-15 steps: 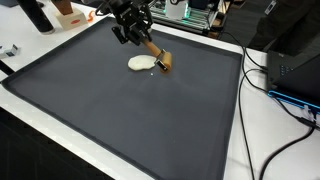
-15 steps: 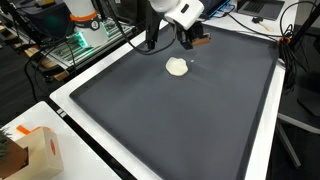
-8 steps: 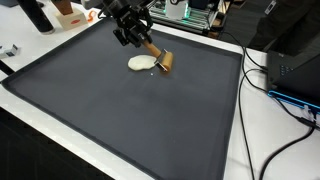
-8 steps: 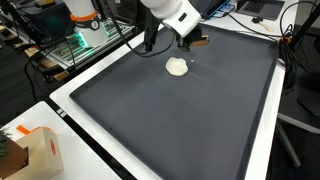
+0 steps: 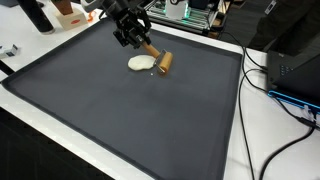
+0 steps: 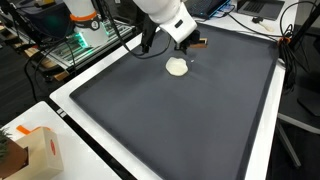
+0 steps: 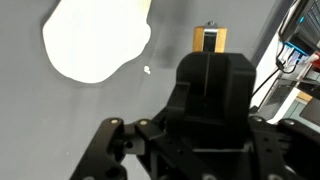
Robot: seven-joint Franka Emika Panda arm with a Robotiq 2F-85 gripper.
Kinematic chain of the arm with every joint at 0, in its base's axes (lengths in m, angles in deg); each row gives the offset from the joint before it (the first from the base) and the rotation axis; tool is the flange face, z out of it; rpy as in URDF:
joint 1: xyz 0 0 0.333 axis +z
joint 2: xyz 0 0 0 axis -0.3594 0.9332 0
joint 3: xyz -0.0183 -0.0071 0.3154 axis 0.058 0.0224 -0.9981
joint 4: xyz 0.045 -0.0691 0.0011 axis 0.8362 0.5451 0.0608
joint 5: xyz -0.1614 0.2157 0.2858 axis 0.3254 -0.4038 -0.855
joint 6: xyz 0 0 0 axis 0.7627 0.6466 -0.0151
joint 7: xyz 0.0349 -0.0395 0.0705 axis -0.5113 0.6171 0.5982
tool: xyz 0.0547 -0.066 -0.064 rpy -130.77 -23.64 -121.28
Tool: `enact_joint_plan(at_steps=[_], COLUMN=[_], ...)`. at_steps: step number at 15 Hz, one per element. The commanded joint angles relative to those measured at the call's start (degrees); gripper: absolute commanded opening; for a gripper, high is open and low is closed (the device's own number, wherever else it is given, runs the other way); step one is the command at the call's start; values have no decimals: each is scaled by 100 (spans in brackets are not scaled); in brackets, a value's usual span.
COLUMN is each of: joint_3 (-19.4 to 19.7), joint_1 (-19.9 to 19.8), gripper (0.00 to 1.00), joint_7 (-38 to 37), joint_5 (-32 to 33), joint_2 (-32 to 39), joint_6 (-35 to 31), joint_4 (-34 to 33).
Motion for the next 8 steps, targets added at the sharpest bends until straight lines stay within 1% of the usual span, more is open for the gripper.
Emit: enact_joint_plan(at_steps=[1, 8], joint_3=[29, 58], joint_1=[-80, -84], gripper=[23, 23], joint_7=[-254, -596], joint_5=[54, 210], joint_2=[58, 33], joint_6=[216, 164], joint_4=[-71, -41])
